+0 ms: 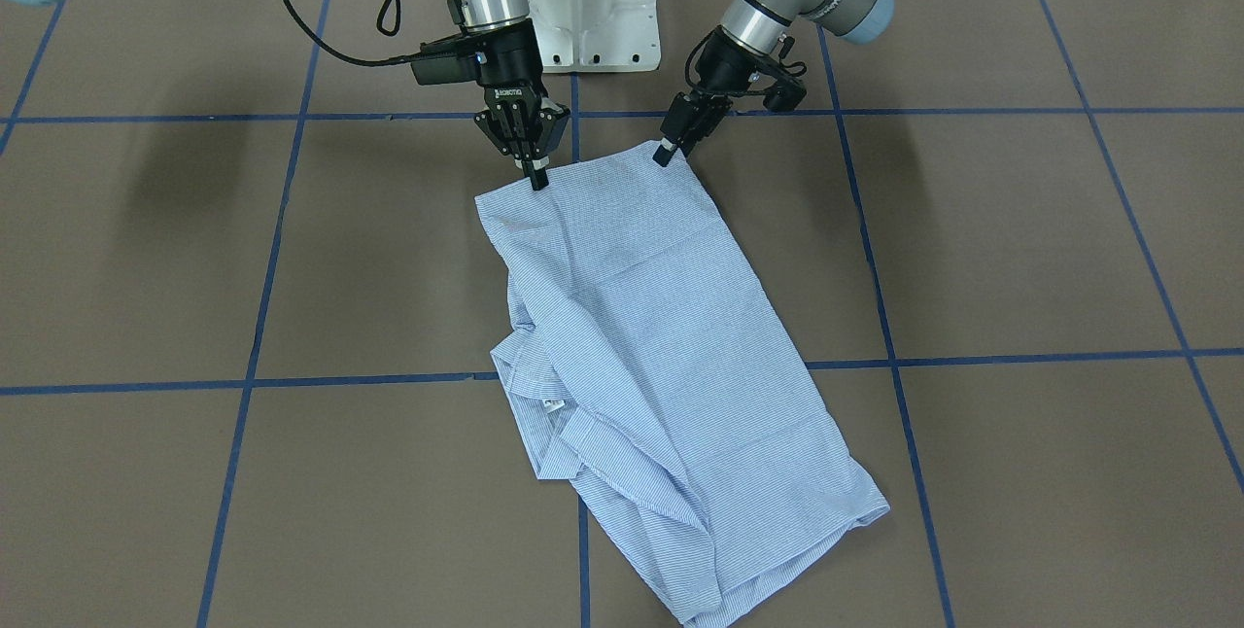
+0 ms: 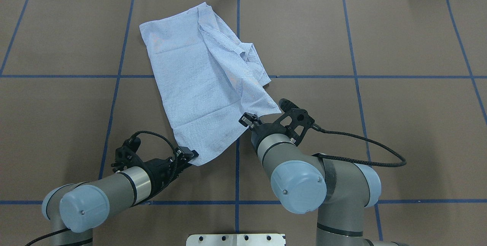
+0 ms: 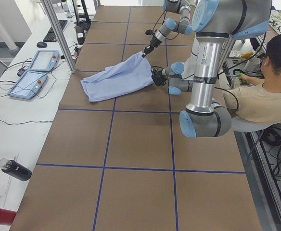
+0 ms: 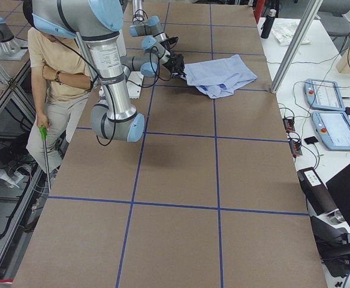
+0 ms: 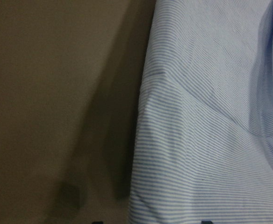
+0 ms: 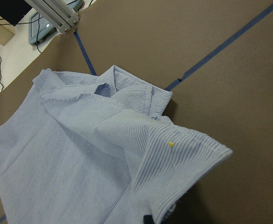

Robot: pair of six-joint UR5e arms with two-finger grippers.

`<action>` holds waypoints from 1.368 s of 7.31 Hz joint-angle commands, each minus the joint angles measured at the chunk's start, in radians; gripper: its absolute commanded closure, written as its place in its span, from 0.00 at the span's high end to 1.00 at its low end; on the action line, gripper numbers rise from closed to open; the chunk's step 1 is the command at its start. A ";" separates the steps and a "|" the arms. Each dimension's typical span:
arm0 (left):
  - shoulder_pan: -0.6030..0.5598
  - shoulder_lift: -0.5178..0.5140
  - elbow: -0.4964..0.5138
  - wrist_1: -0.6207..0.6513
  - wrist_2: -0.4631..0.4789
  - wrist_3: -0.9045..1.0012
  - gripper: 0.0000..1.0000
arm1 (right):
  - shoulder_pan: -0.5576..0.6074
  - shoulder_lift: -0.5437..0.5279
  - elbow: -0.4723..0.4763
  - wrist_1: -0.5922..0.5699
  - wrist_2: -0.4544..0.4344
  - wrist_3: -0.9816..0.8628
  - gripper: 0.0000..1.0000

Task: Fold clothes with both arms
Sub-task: 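Grasp the near shirt corners with both grippers and lift them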

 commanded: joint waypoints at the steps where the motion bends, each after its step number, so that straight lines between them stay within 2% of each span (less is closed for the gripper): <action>1: -0.003 0.007 -0.043 -0.001 -0.002 0.009 0.00 | -0.001 -0.022 0.002 0.000 0.000 0.000 0.00; 2: -0.003 0.016 -0.083 -0.001 -0.005 0.010 0.00 | -0.001 -0.037 0.017 0.000 0.001 0.000 0.00; 3: 0.001 0.022 -0.140 -0.001 -0.009 0.010 0.00 | -0.012 -0.077 0.076 -0.011 0.001 -0.002 0.00; 4: 0.017 0.027 -0.203 0.001 -0.009 0.010 0.00 | -0.067 -0.118 0.197 -0.079 -0.005 0.000 0.00; 6: 0.087 0.068 -0.333 0.001 -0.006 0.009 0.00 | -0.229 -0.139 0.392 -0.246 -0.107 0.012 0.00; 7: 0.093 0.091 -0.384 0.001 -0.007 0.009 0.00 | -0.298 -0.140 0.449 -0.297 -0.158 0.018 0.00; 9: 0.084 0.139 -0.457 0.053 -0.012 0.010 0.00 | -0.313 -0.134 0.473 -0.330 -0.180 0.020 0.00; 10: 0.080 0.122 -0.459 0.175 -0.037 0.010 0.00 | -0.270 -0.120 0.426 -0.330 -0.175 0.009 0.00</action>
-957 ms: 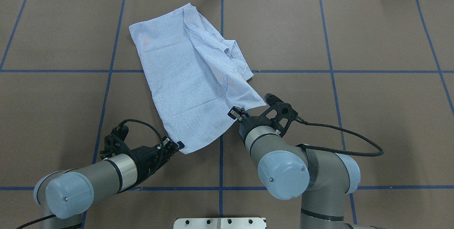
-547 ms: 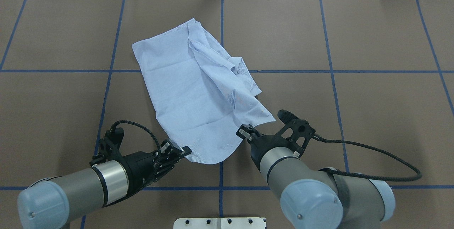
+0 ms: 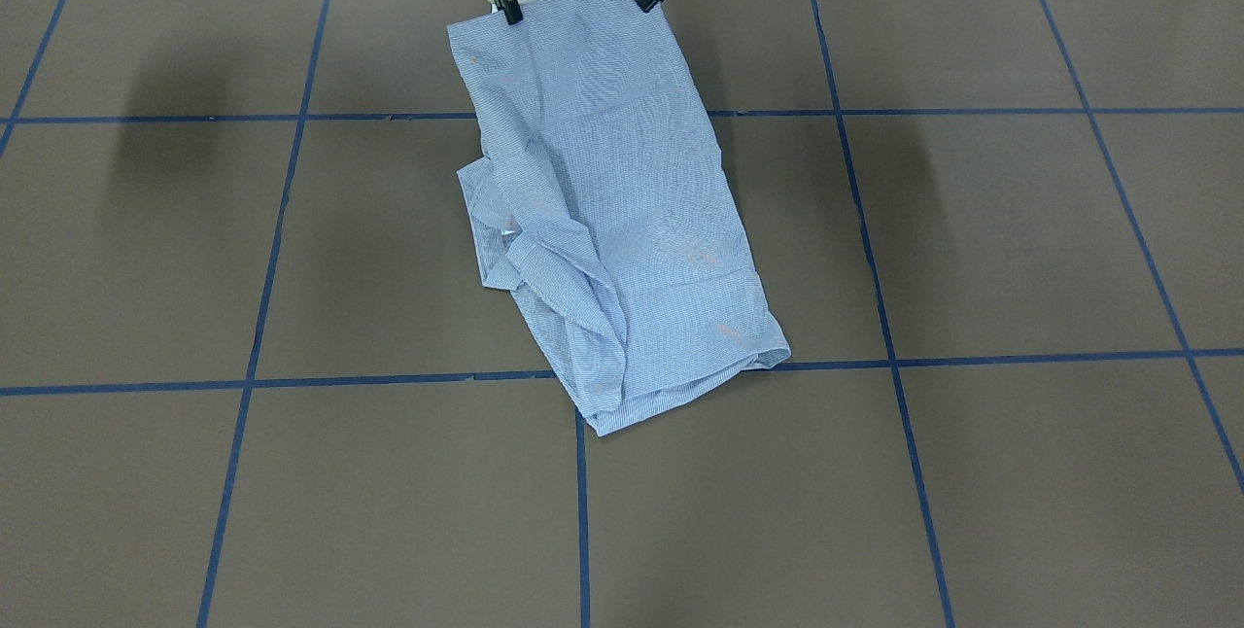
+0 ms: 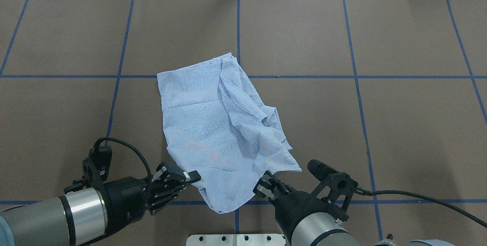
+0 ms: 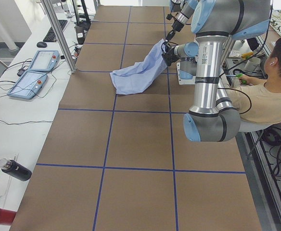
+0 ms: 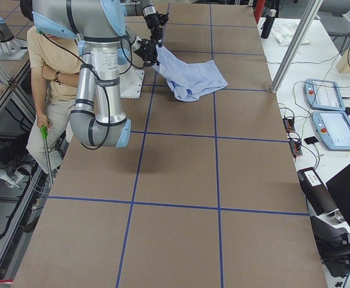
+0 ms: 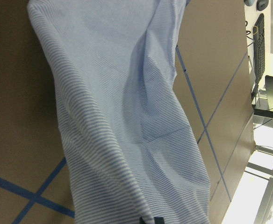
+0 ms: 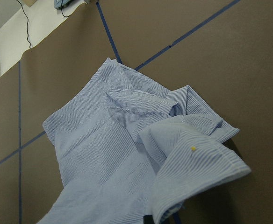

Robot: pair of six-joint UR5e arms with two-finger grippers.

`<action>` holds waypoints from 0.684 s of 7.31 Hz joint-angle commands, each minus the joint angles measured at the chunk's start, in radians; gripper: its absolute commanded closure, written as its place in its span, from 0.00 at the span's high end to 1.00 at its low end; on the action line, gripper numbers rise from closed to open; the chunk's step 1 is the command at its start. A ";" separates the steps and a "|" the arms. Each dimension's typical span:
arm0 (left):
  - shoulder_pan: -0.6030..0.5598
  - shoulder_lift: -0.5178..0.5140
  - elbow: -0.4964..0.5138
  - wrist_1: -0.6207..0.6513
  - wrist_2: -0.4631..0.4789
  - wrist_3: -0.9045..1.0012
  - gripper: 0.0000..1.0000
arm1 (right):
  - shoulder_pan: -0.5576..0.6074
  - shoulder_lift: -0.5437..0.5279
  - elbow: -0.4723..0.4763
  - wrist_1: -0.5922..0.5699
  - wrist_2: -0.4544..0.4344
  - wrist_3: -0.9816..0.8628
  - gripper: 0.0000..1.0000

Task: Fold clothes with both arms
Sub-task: 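Fold the held edge with both grippers away from the robot over the shirt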

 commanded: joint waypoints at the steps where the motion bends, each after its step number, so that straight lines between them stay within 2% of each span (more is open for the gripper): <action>1: -0.043 -0.020 -0.012 0.218 -0.033 0.005 0.00 | 0.101 0.078 -0.114 -0.008 0.013 -0.038 0.00; 2: -0.080 -0.038 -0.007 0.288 -0.033 0.042 0.00 | 0.157 0.153 -0.192 -0.008 0.024 -0.064 0.00; 3: -0.140 -0.042 0.019 0.313 -0.035 0.091 0.00 | 0.210 0.204 -0.248 -0.008 0.034 -0.084 0.00; 4: -0.206 -0.061 0.064 0.315 -0.036 0.144 0.00 | 0.270 0.227 -0.283 0.001 0.083 -0.142 0.00; 5: -0.265 -0.119 0.112 0.327 -0.039 0.195 0.00 | 0.321 0.277 -0.338 -0.001 0.102 -0.162 0.00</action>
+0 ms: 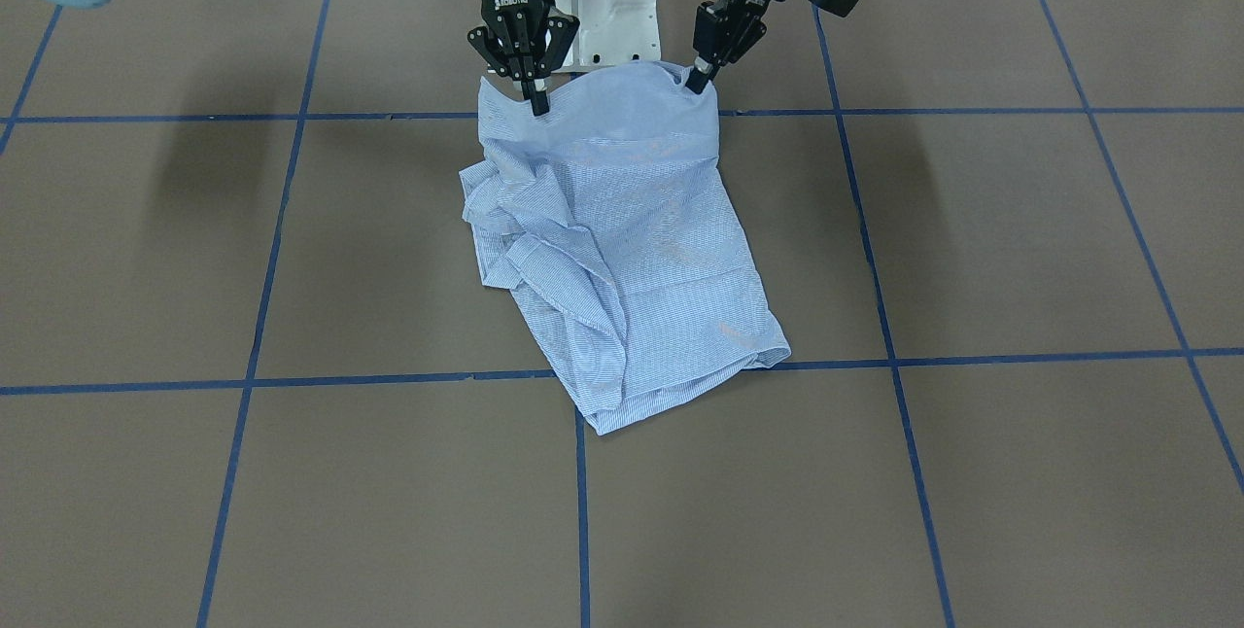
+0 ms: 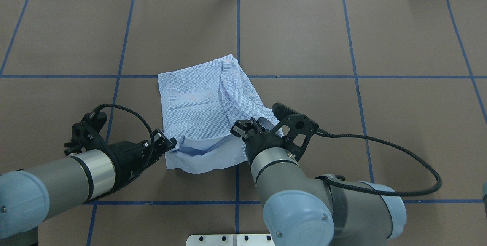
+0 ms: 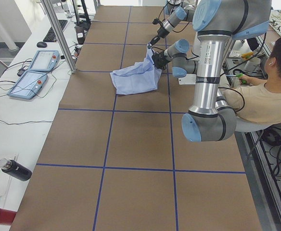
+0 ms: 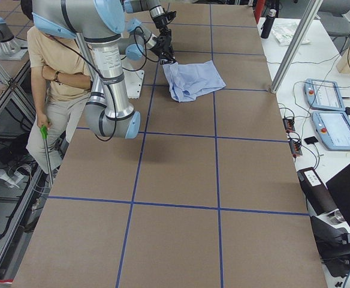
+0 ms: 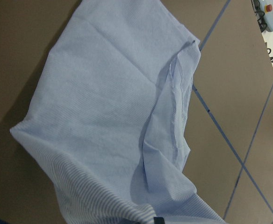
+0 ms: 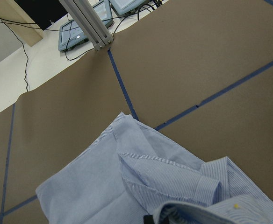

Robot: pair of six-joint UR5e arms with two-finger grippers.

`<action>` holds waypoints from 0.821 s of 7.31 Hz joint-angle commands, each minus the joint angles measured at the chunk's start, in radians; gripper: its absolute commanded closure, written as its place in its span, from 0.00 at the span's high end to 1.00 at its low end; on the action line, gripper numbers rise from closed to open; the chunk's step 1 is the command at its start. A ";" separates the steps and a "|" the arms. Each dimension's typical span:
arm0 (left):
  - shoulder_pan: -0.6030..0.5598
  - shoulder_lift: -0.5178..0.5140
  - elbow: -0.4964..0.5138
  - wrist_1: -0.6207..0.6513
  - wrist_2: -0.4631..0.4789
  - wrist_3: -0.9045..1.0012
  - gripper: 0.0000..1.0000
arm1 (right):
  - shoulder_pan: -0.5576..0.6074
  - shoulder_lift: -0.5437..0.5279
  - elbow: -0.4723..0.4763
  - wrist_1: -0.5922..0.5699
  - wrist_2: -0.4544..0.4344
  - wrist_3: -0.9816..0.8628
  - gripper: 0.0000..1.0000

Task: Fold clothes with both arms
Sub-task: 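Fold the held edge with both grippers away from the robot over the shirt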

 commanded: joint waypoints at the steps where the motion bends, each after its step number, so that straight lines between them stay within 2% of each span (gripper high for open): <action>1: -0.133 -0.107 0.093 0.056 -0.043 0.091 0.00 | 0.110 0.122 -0.147 0.002 0.055 -0.063 0.00; 2: -0.183 -0.156 0.133 0.095 -0.084 0.123 0.00 | 0.144 0.161 -0.232 0.005 0.071 -0.077 0.00; 3: -0.210 -0.183 0.203 0.097 -0.085 0.163 0.00 | 0.168 0.223 -0.327 0.006 0.084 -0.085 0.00; 5: -0.265 -0.230 0.326 0.085 -0.086 0.240 0.00 | 0.222 0.276 -0.532 0.186 0.123 -0.130 0.00; 6: -0.282 -0.238 0.383 0.080 -0.086 0.276 0.00 | 0.248 0.314 -0.627 0.241 0.150 -0.146 0.00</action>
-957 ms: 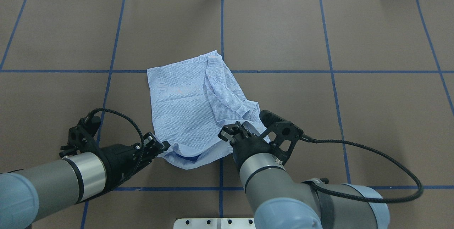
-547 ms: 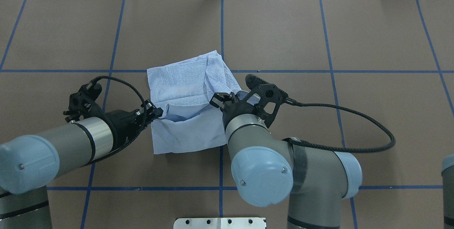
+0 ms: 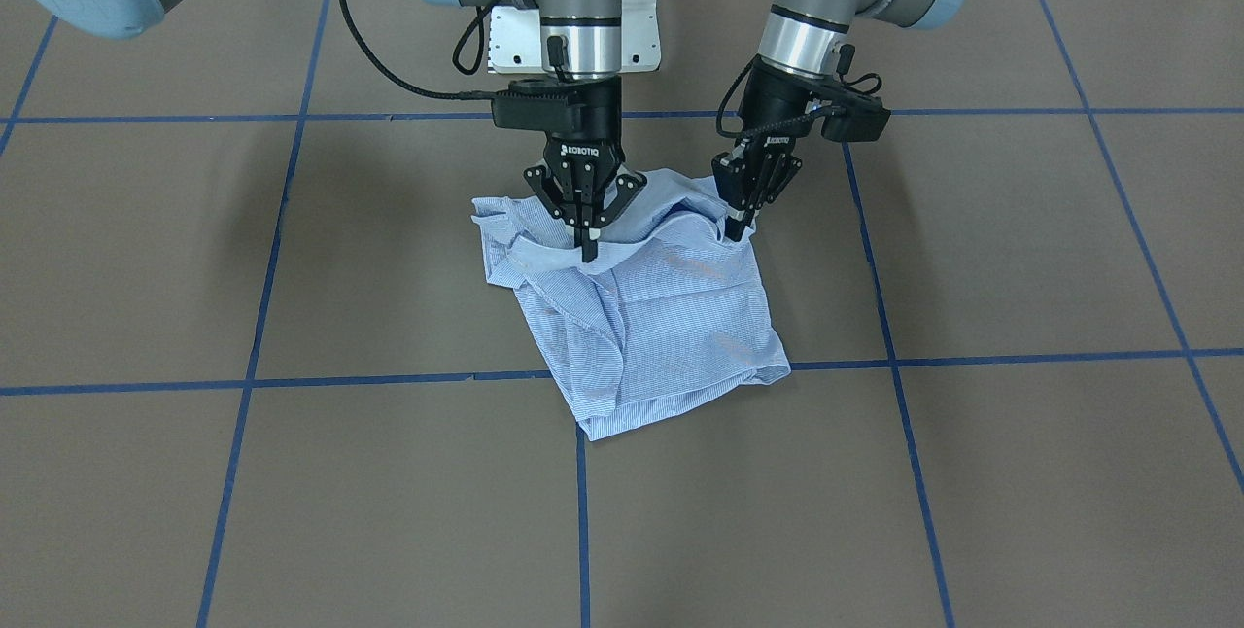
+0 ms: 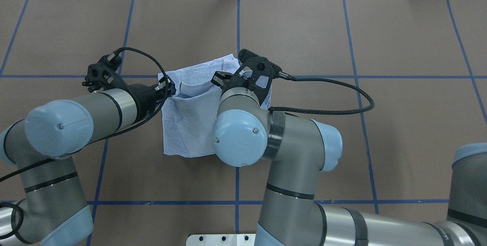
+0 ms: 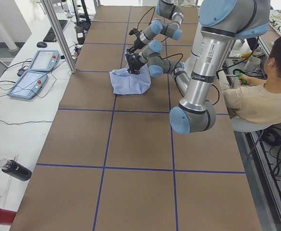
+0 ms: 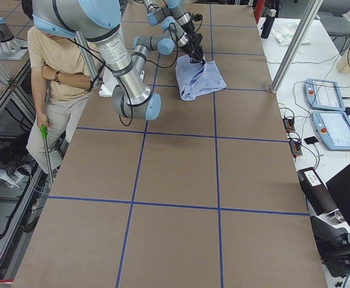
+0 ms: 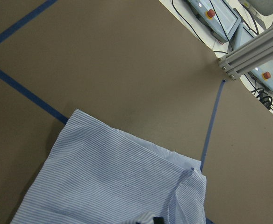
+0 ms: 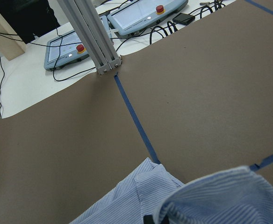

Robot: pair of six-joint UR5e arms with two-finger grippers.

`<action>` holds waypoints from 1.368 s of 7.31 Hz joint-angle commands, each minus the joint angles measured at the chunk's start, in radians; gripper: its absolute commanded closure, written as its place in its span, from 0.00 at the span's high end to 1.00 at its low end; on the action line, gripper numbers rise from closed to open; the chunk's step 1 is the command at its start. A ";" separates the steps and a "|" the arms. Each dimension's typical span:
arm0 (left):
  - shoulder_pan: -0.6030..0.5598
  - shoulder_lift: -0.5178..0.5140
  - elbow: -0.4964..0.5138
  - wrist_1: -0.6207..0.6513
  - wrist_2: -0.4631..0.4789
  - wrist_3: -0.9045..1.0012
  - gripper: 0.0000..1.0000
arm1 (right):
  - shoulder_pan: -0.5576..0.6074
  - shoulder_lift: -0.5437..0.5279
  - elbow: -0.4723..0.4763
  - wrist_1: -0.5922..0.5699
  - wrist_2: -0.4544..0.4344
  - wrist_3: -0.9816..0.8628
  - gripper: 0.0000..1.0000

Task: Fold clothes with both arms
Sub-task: 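Fold the held edge with both grippers away from the robot over the shirt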

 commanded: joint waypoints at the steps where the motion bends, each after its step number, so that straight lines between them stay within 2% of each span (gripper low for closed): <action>1: -0.039 -0.048 0.140 -0.007 -0.001 0.098 0.00 | 0.052 0.070 -0.176 0.087 0.076 -0.040 0.00; 3: -0.063 -0.120 0.263 -0.032 -0.001 0.121 0.00 | 0.059 0.087 -0.280 0.165 0.081 -0.061 0.00; 6: -0.095 -0.157 0.395 -0.092 -0.001 0.211 0.00 | 0.060 0.093 -0.332 0.173 0.092 -0.116 0.00; 7: -0.127 -0.159 0.403 -0.114 -0.005 0.297 0.05 | 0.089 0.093 -0.332 0.175 0.162 -0.121 0.45; 8: -0.151 -0.159 0.403 -0.115 -0.057 0.349 0.58 | 0.117 0.095 -0.332 0.173 0.213 -0.177 0.93; 9: -0.171 -0.162 0.402 -0.117 -0.120 0.445 1.00 | 0.144 0.104 -0.332 0.173 0.253 -0.198 1.00; 10: -0.206 -0.170 0.396 -0.119 -0.196 0.477 1.00 | 0.192 0.125 -0.330 0.167 0.370 -0.218 1.00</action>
